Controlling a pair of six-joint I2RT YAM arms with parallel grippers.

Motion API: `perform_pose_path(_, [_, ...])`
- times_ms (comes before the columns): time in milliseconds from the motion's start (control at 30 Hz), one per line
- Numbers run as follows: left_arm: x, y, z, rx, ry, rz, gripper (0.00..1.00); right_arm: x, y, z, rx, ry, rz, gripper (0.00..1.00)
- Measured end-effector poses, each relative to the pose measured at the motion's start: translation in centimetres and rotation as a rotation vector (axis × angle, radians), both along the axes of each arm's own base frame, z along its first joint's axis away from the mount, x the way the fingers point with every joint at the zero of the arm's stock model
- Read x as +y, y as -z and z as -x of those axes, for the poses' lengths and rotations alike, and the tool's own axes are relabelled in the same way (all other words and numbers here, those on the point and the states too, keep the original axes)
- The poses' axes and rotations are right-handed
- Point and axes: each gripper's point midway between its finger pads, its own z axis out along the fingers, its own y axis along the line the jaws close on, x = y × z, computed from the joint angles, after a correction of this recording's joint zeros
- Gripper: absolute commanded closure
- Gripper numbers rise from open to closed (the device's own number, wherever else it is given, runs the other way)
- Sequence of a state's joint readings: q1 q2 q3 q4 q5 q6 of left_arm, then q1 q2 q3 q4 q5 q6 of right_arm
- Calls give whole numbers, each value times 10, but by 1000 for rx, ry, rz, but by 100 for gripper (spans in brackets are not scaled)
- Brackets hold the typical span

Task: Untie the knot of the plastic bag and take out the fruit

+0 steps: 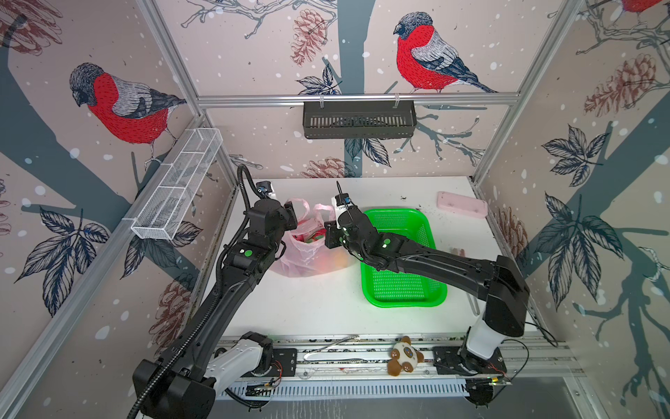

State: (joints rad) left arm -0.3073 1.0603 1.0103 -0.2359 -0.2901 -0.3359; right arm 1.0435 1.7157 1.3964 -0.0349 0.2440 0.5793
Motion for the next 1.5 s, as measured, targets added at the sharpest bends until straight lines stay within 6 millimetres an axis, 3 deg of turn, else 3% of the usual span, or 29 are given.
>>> perform_pose_path(167, [14,3,-4,0,-57,54,77,-7,11,16,17,4,15,94])
perform_pose_path(467, [39,25,10,38,-161,136,88,-28,39,26,69,52,37,94])
perform_pose_path(700, [52,57,48,120,-234,224,88,-39,55,33,109,80,42,94])
perform_pose_path(967, [62,75,96,145,-293,341,93,-63,83,50,182,115,56,94])
perform_pose_path(1067, [60,83,106,161,-291,387,100,-72,84,54,195,131,42,94])
perform_pose_path(1167, [56,92,113,176,-285,430,100,-77,80,56,191,139,33,94])
perform_pose_path(1367, [52,100,127,171,-270,499,100,-82,85,57,208,152,36,83])
perform_pose_path(1500, [47,100,133,173,-242,534,100,-78,83,63,213,130,26,67])
